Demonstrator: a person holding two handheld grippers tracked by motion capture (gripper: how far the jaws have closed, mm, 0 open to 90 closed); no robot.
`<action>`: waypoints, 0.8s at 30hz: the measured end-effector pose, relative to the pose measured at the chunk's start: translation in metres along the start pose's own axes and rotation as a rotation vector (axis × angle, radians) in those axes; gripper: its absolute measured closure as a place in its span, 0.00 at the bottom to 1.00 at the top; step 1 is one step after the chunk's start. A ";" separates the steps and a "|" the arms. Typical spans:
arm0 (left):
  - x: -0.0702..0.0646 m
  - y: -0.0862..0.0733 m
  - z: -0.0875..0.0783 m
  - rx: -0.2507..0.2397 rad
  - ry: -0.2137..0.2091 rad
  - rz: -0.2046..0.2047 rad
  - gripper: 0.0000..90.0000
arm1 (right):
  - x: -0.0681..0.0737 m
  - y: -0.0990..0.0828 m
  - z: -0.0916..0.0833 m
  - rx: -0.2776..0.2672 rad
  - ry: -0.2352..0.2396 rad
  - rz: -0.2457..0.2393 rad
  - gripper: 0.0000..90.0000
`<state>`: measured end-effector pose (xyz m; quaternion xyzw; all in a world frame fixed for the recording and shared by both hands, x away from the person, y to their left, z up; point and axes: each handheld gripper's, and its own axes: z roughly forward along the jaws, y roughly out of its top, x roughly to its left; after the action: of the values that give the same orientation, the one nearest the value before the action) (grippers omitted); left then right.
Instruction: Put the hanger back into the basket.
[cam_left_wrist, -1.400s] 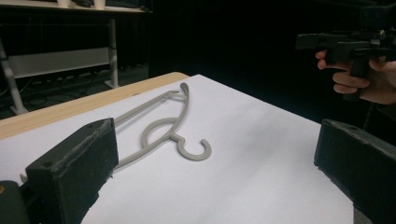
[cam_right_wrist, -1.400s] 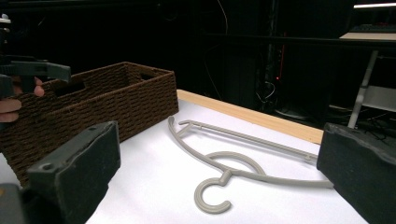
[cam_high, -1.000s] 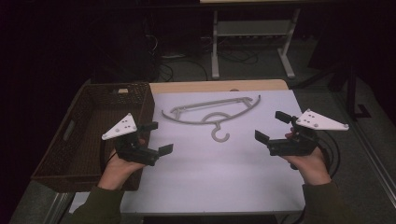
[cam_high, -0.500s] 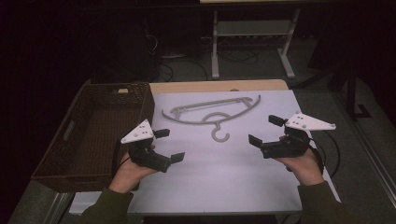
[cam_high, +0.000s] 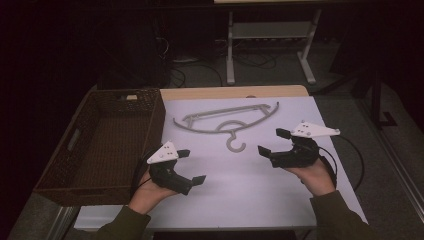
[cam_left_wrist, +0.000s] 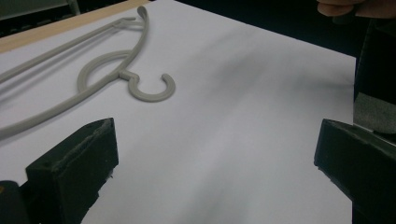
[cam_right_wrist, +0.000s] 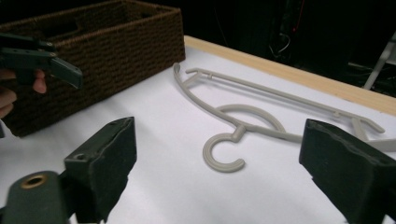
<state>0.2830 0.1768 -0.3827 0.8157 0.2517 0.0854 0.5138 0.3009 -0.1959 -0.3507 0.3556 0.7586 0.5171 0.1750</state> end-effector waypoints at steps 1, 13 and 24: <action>0.000 -0.002 0.000 0.008 0.002 0.006 0.00 | 0.000 0.000 0.000 0.000 0.000 0.000 0.14; 0.002 -0.010 0.001 0.004 -0.002 -0.023 0.00 | -0.002 0.009 0.038 0.085 0.024 0.024 0.43; 0.003 -0.011 0.003 0.003 -0.006 -0.026 0.00 | -0.009 0.018 0.061 0.136 0.018 0.045 0.80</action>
<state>0.2830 0.1797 -0.3937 0.8135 0.2609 0.0759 0.5142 0.3528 -0.1584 -0.3596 0.3792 0.7852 0.4714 0.1319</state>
